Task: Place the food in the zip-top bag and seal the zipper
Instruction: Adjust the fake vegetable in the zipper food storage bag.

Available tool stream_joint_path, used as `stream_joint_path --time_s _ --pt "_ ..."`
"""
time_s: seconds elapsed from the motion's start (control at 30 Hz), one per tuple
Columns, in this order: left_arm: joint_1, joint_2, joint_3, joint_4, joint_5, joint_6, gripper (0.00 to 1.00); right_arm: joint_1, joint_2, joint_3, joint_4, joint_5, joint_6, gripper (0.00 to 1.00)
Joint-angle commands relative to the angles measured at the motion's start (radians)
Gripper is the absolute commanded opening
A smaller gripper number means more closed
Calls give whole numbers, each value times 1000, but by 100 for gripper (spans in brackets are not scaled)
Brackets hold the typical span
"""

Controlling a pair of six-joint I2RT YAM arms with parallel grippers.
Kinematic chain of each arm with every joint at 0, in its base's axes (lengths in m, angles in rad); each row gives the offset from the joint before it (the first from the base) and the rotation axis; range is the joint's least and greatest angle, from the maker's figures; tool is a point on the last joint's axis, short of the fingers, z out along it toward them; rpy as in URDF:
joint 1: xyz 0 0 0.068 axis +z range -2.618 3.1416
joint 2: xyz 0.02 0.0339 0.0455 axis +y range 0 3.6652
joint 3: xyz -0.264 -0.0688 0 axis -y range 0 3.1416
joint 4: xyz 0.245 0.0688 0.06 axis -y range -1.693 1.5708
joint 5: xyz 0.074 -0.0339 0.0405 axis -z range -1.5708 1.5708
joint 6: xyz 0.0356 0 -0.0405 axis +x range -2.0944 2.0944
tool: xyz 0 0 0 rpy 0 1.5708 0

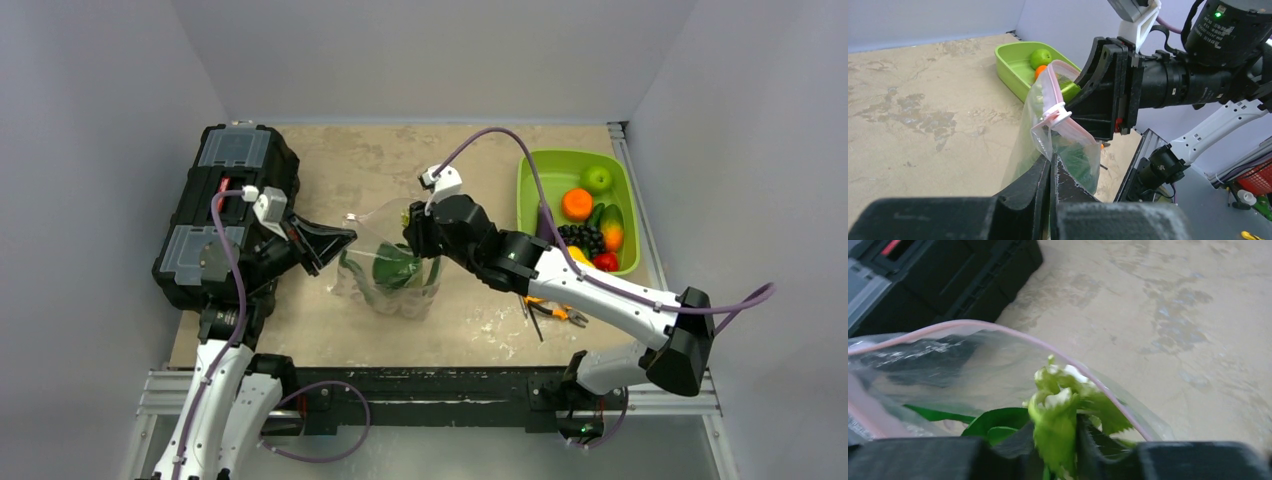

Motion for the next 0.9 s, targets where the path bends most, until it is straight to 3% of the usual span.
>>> stream_joint_path --time_s 0.0,0.13,0.3,0.37,0.47,0.53,0.67,0.87 --pt "4 -1 22 65 15 -17 0 3 -5 -61 311 -210 -156 16" --pt "4 -8 24 65 22 -5 0 2 59 36 331 -557 -171 2" --pt "4 -12 -1 123 57 -11 0 3 156 133 238 -884 -130 0" --pt "4 -11 -13 145 71 -15 0 -2 189 157 167 -877 -153 3" --pt "4 -13 -23 134 67 -13 0 -14 199 166 62 -678 -176 9" --pt "4 -20 -26 106 52 -5 0 -17 187 186 8 -578 -191 21" --pt "4 -49 -27 39 6 28 0 -17 137 220 -41 -537 -185 44" --pt "4 -84 -31 16 -51 33 0 -17 43 220 -90 -494 -128 61"
